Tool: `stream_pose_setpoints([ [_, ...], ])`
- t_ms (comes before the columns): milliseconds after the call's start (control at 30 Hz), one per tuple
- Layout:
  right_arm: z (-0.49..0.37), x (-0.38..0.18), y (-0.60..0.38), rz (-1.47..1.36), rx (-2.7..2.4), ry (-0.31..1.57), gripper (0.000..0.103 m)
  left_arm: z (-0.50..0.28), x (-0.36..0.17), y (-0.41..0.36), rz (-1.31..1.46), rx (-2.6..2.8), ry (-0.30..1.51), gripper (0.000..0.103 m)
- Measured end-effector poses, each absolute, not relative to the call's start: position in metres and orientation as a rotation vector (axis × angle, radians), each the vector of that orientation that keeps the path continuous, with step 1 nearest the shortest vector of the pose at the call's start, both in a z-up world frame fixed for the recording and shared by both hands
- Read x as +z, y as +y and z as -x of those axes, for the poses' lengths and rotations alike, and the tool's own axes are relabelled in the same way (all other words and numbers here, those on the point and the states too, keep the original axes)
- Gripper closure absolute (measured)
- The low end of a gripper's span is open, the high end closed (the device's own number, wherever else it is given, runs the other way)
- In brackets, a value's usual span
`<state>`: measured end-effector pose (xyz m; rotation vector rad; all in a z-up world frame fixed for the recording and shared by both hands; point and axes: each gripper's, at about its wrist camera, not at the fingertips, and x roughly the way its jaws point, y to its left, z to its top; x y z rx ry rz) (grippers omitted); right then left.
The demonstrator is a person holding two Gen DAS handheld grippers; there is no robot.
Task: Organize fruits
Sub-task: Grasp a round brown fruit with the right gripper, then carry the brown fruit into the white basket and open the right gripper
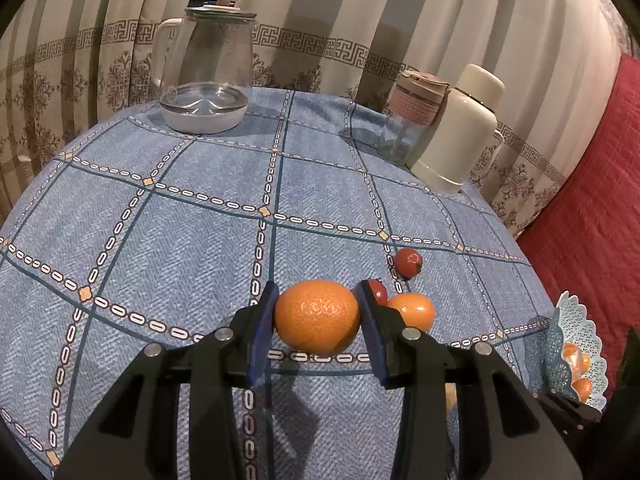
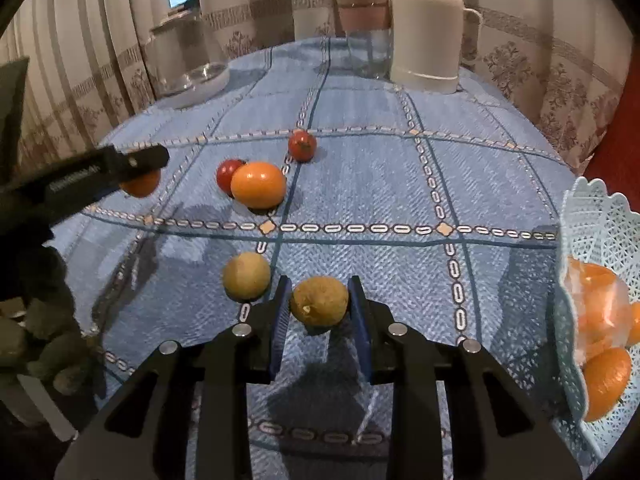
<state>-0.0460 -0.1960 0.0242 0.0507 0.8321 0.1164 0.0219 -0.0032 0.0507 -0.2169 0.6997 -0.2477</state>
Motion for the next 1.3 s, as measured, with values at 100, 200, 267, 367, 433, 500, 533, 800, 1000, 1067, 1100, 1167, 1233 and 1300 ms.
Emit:
stream_pose_setpoints([
  [100, 0.054, 0.034, -0.201, -0.070, 0.116, 0.807, 0.073, -0.022, 0.051, -0.004, 0.216, -0.250, 0.699, 0.062],
  [200, 0.062, 0.043, -0.207, -0.086, 0.109, 0.781, 0.073, -0.021, 0.051, -0.006, 0.214, -0.254, 0.699, 0.062],
  [267, 0.067, 0.051, -0.212, -0.096, 0.101, 0.763, 0.073, -0.020, 0.051, -0.007, 0.212, -0.256, 0.698, 0.062],
  [367, 0.073, 0.059, -0.220, -0.110, 0.085, 0.741, 0.073, -0.019, 0.051, -0.008, 0.209, -0.260, 0.697, 0.062],
  [433, 0.079, 0.065, -0.227, -0.117, 0.068, 0.726, 0.073, -0.019, 0.051, -0.009, 0.206, -0.263, 0.696, 0.062],
  [500, 0.084, 0.069, -0.236, -0.124, 0.045, 0.714, 0.073, -0.018, 0.051, -0.010, 0.205, -0.265, 0.695, 0.062],
  [533, 0.087, 0.071, -0.241, -0.129, 0.032, 0.706, 0.073, -0.018, 0.051, -0.010, 0.204, -0.266, 0.695, 0.062],
  [800, 0.105, 0.076, -0.274, -0.166, -0.047, 0.687, 0.073, -0.016, 0.050, -0.013, 0.193, -0.271, 0.696, 0.062],
  [1000, 0.116, 0.076, -0.290, -0.177, -0.096, 0.684, 0.073, -0.014, 0.048, -0.015, 0.185, -0.274, 0.696, 0.062],
  [1067, 0.119, 0.075, -0.295, -0.182, -0.111, 0.683, 0.073, -0.013, 0.048, -0.016, 0.182, -0.274, 0.697, 0.062],
  [1100, 0.121, 0.074, -0.297, -0.184, -0.118, 0.683, 0.073, -0.013, 0.048, -0.016, 0.181, -0.274, 0.698, 0.062],
  [1167, 0.123, 0.073, -0.302, -0.188, -0.132, 0.686, 0.073, -0.013, 0.047, -0.017, 0.178, -0.274, 0.699, 0.062],
  [1233, 0.126, 0.072, -0.307, -0.193, -0.149, 0.688, 0.073, -0.012, 0.046, -0.018, 0.175, -0.274, 0.700, 0.062],
  [1300, 0.130, 0.070, -0.313, -0.199, -0.166, 0.690, 0.073, -0.012, 0.045, -0.018, 0.173, -0.274, 0.702, 0.062],
])
